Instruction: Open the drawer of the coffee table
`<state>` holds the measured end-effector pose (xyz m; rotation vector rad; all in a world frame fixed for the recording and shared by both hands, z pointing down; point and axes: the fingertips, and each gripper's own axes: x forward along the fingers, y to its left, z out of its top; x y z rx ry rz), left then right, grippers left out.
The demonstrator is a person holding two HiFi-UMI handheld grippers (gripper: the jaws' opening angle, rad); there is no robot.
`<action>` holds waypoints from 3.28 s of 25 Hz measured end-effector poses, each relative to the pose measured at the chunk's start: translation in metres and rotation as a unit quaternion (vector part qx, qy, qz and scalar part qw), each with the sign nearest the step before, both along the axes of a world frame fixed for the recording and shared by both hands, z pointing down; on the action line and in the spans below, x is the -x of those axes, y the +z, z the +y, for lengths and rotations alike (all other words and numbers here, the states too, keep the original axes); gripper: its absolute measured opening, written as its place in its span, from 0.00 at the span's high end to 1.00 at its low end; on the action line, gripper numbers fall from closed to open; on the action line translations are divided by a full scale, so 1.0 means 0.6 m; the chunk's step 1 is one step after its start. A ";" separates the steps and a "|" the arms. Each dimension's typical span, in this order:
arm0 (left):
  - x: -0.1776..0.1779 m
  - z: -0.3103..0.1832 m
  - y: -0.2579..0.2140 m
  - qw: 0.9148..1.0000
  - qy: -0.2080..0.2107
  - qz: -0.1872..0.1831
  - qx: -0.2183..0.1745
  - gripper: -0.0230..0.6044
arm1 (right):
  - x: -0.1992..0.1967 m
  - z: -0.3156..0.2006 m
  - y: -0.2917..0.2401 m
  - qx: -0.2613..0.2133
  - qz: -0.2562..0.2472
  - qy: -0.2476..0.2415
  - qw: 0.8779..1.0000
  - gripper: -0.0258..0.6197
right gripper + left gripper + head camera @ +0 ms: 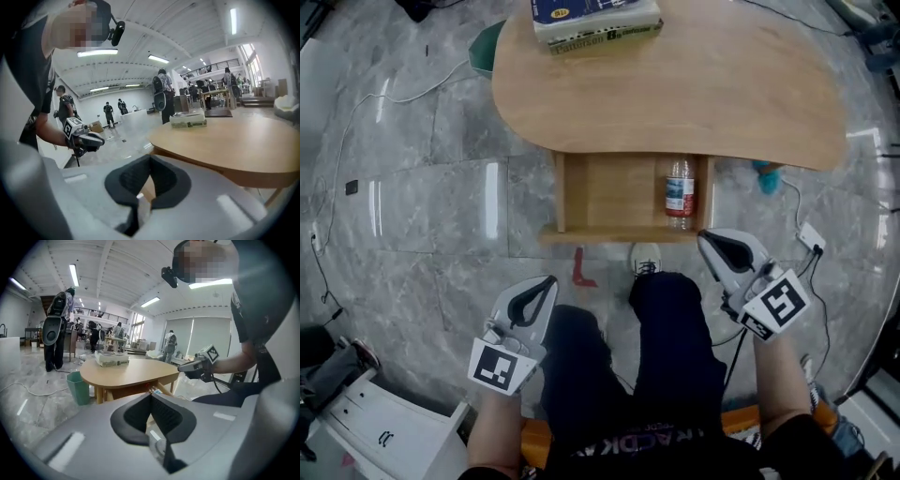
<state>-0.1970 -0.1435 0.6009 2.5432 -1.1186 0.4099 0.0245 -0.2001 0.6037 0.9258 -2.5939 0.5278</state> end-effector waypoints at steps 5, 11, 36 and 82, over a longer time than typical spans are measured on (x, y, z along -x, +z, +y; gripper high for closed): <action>-0.055 0.068 -0.201 0.998 0.026 0.023 0.055 0.95 | 0.048 0.079 -0.186 0.059 -0.014 -0.027 0.998 0.96; -0.098 0.139 -0.427 0.994 0.042 0.063 0.075 0.95 | 0.091 0.161 -0.393 0.071 -0.015 -0.033 0.997 0.96; -0.165 0.409 -0.720 0.995 0.076 0.052 0.031 0.95 | 0.124 0.497 -0.731 0.003 -0.039 -0.058 0.998 0.96; -0.438 0.634 -0.736 0.998 0.008 0.061 0.025 0.95 | -0.122 0.732 -0.720 0.021 -0.063 -0.143 0.987 0.96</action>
